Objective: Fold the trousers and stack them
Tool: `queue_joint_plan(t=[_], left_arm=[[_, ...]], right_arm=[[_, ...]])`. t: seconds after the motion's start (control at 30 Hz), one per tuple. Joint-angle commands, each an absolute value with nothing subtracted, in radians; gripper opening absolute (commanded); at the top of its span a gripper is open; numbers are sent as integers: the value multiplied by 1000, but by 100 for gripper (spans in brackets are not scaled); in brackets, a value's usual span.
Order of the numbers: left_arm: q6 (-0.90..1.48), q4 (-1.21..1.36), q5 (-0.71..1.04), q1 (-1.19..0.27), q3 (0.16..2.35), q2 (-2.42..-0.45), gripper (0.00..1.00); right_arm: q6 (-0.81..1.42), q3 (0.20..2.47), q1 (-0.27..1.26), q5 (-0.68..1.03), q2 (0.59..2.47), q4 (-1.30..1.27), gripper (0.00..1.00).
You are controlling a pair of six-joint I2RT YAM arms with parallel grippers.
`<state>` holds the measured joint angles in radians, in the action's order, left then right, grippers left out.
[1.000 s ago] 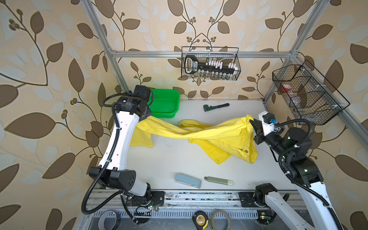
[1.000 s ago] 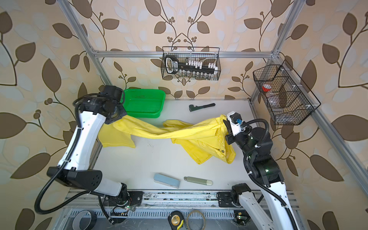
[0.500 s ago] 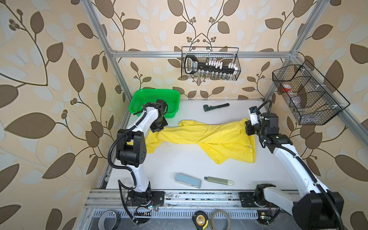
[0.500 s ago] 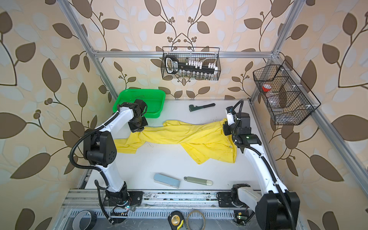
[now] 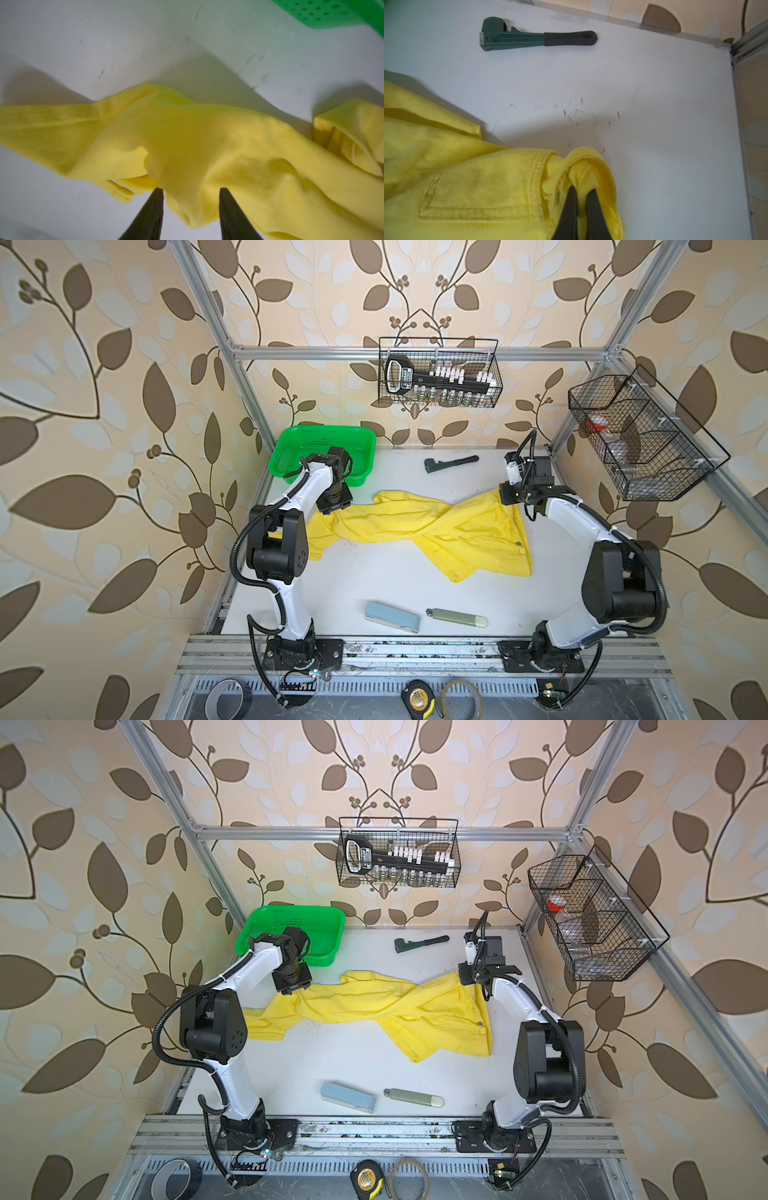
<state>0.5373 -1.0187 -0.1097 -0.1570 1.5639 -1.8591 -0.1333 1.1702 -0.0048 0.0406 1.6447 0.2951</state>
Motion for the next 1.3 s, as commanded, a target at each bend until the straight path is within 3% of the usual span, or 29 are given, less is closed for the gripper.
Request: queue_joint_plan(t=[0.0, 0.23, 0.33, 0.43, 0.53, 0.7, 0.87, 0.97, 1.07, 1.27], left_arm=[[517, -1068, -112, -178, 1502, -1724, 58], [600, -1133, -155, -175, 1291, -1531, 71], [623, -1121, -147, -153, 1183, -1487, 73], [649, -1072, -127, -130, 1090, -1472, 73], [656, -1016, -125, -100, 1035, -1495, 73], [635, -930, -150, -41, 999, -1579, 74], [615, -876, -190, -24, 1014, -1654, 74], [611, -848, -187, -19, 1032, -1702, 72], [600, -830, -195, -17, 1047, -1750, 62], [584, -845, -215, -7, 1072, -1762, 8]], right_arm=[[-125, 1224, -11, 34, 1711, 325, 0], [-137, 1325, -28, 34, 1810, 360, 5], [-165, 1366, -28, 34, 1824, 414, 19], [-176, 1362, -25, 36, 1784, 429, 39], [-185, 1351, -28, 28, 1727, 446, 49], [-196, 1307, -34, 78, 1611, 486, 54], [-117, 1140, -33, 226, 1440, 445, 64], [-35, 1030, -26, 296, 1345, 403, 65], [48, 937, -10, 337, 1263, 380, 65], [145, 795, 44, 291, 1150, 392, 65]])
